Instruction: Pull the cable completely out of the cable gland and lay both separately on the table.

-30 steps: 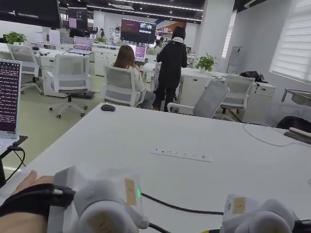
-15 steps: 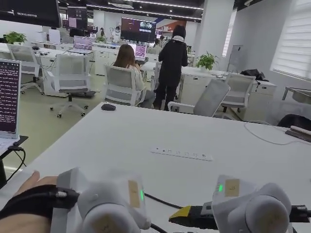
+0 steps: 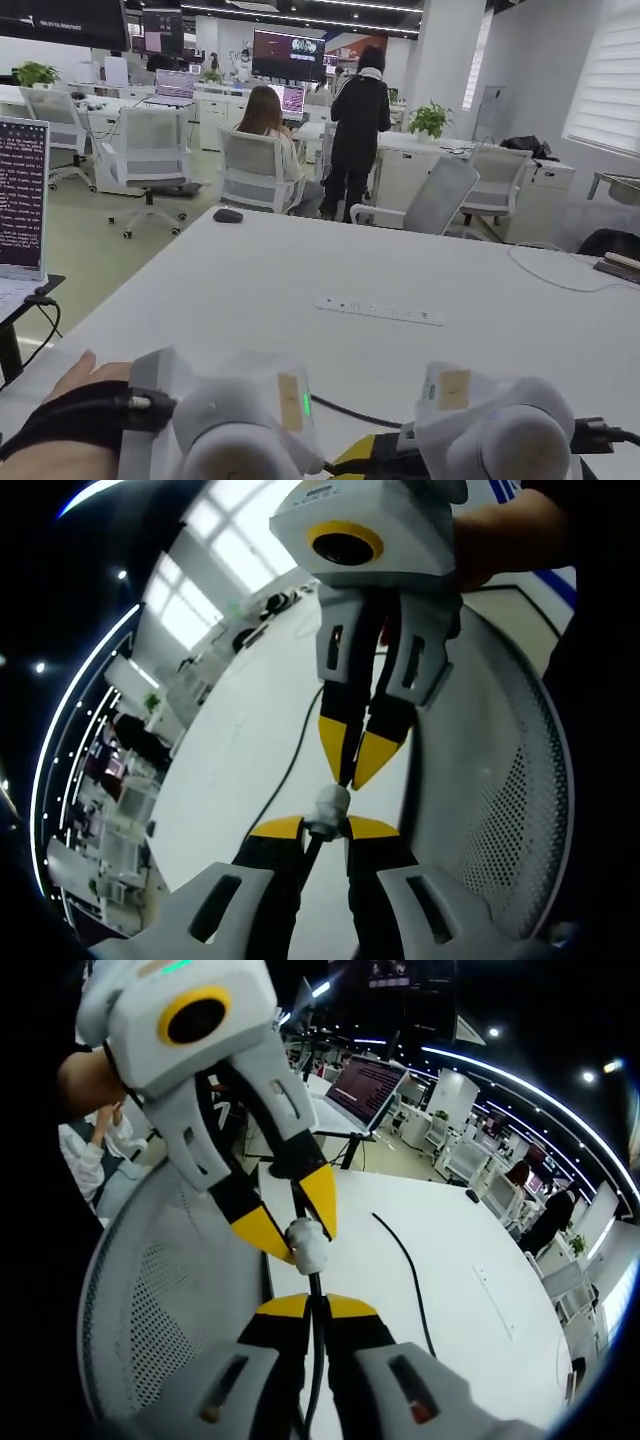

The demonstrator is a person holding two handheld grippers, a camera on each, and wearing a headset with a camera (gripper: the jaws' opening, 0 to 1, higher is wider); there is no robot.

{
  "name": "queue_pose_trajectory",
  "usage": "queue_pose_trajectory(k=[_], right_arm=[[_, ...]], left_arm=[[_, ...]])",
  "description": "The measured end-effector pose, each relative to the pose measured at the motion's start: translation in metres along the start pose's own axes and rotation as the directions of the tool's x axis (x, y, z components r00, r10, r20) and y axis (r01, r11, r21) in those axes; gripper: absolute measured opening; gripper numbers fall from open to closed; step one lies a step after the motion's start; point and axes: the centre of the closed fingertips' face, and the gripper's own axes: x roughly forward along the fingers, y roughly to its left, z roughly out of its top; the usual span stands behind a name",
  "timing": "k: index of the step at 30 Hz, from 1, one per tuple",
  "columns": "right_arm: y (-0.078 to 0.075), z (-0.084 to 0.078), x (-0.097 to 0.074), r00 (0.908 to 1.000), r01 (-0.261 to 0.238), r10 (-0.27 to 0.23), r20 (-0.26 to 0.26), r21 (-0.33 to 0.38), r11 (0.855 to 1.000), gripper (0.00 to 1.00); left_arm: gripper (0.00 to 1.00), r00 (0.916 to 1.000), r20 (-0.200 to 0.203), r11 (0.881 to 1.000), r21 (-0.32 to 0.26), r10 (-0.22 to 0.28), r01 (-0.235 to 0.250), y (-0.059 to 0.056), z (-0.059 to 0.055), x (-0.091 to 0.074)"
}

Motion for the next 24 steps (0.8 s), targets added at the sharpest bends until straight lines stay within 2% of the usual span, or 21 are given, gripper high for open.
queue_pose_trajectory(k=[5, 8, 13, 16, 18, 24], right_arm=[[0.000, -0.004, -0.002, 1.0000, 0.002, -0.002, -0.002, 0.002, 1.000, 0.03], [-0.001, -0.013, -0.003, 0.9995, 0.014, -0.014, -0.027, -0.001, 1.000, 0.03], [-0.004, -0.023, -0.004, 0.9994, 0.017, -0.016, -0.031, 0.029, 0.999, 0.03], [-0.006, -0.033, -0.003, 0.9980, 0.019, -0.017, -0.061, 0.037, 0.999, 0.03], [-0.009, -0.046, -0.004, 0.9930, 0.029, -0.027, -0.115, 0.020, 0.999, 0.03], [-0.012, -0.052, -0.006, 0.9914, 0.034, -0.029, -0.128, 0.035, 0.999, 0.03]], left_arm=[[0.16, 1.0000, 0.005, 1.000, 0.000, -0.007, 0.007, -0.003, 0.002, 0.002], [0.16, 1.0000, 0.005, 1.000, -0.001, -0.007, 0.007, -0.002, 0.002, 0.003], [0.16, 1.0000, 0.004, 1.000, -0.011, -0.007, 0.007, -0.002, 0.000, 0.003], [0.16, 1.0000, -0.008, 1.000, -0.012, -0.006, 0.006, -0.001, -0.003, 0.005], [0.16, 1.0000, -0.006, 1.000, -0.020, 0.007, -0.007, 0.004, -0.004, 0.004], [0.16, 0.9996, -0.010, 0.998, -0.049, 0.026, -0.027, 0.009, -0.013, -0.001]])
